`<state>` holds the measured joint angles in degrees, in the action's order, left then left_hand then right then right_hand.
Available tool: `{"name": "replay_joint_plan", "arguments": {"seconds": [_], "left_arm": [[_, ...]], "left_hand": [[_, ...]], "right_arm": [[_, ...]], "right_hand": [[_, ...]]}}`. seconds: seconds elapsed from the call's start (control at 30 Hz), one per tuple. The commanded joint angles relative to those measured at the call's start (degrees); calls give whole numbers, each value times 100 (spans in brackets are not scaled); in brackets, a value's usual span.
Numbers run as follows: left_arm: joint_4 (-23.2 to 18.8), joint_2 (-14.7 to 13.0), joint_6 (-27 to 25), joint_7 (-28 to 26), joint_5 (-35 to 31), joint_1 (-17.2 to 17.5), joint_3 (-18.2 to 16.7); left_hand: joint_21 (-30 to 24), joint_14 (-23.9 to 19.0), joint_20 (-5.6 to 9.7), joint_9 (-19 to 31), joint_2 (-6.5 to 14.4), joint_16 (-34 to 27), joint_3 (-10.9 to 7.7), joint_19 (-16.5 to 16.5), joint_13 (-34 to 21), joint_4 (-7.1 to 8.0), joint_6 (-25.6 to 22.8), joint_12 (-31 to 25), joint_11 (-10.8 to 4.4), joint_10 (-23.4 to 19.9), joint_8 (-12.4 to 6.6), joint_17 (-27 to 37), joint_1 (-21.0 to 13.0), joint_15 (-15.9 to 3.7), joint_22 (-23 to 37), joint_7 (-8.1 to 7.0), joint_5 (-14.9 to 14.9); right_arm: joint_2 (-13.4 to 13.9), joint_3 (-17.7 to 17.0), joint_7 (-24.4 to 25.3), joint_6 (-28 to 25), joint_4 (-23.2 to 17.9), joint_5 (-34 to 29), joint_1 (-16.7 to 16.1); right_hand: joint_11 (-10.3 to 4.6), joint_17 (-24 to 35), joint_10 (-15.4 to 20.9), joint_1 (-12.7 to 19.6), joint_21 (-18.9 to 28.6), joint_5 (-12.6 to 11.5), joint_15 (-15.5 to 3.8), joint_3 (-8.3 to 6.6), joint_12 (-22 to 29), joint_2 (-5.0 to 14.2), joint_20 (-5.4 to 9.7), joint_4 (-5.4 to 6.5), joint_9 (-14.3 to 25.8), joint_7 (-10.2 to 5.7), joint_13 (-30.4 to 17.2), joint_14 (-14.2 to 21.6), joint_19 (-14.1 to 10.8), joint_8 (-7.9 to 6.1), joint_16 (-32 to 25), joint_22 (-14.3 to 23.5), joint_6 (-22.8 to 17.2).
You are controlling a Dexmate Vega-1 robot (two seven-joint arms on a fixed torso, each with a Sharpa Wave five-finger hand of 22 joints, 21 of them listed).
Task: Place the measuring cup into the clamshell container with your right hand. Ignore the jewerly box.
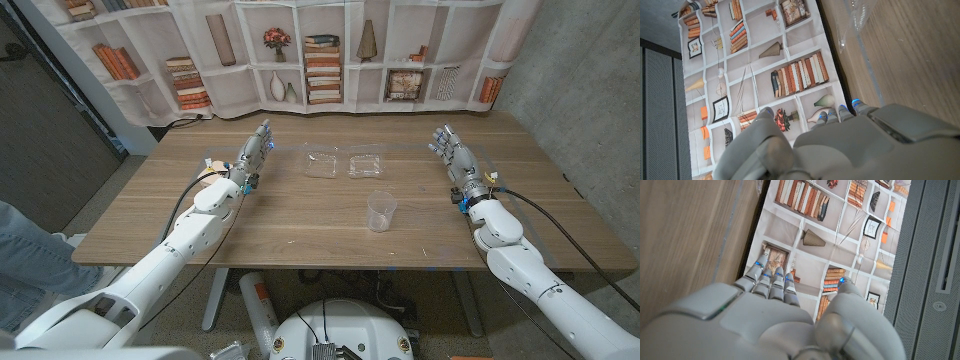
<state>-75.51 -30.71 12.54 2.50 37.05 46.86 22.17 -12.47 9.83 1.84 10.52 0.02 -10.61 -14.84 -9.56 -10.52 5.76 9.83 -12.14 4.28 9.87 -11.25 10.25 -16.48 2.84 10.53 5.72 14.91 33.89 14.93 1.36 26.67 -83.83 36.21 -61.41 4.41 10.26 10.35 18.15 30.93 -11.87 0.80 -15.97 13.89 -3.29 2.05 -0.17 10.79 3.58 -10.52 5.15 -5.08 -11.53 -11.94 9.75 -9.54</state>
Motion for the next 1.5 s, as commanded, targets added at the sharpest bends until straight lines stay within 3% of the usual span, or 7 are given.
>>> {"name": "replay_joint_plan", "arguments": {"seconds": [0.03, 0.77, 1.5], "left_arm": [[-187, -59, -69, -62, -46, 33, 9], [-528, -129, -52, -239, -59, 245, -50], [-440, -93, 42, -182, -48, 198, -65]], "left_hand": [[15, 987, 250, 21, 9, -30, -5, -1307, -18, -25, 348, -16, -36, 360, -28, 22, -42, -7, 18, -14, -15], [19, 971, 245, 22, 27, -29, 6, -1303, -18, -34, 324, -11, -38, 350, -29, 23, -55, -11, 19, -21, -25], [22, 963, 239, 22, 48, -26, 19, -1294, -19, -43, 301, -5, -37, 341, -29, 24, -70, -8, 20, -25, -35]], "right_arm": [[125, -95, -44, 109, -109, -29, -169], [334, -285, -40, 305, -390, -141, -548], [437, -418, 129, 473, -590, -407, -894]], "right_hand": [[-37, 26, 51, 35, -25, 3, -3, -4, 25, -11, 168, -49, 20, -1, -17, 41, -78, -42, -2, 6, -64], [-38, 24, 42, 46, -104, -8, -1, 5, -1, -10, 153, -74, 21, -31, -18, 17, -79, -30, 36, 7, -78], [-47, 23, 57, 55, -183, -23, -7, 17, -18, -13, 143, -102, 22, -44, -19, 35, -101, -15, 54, 8, -80]]}}
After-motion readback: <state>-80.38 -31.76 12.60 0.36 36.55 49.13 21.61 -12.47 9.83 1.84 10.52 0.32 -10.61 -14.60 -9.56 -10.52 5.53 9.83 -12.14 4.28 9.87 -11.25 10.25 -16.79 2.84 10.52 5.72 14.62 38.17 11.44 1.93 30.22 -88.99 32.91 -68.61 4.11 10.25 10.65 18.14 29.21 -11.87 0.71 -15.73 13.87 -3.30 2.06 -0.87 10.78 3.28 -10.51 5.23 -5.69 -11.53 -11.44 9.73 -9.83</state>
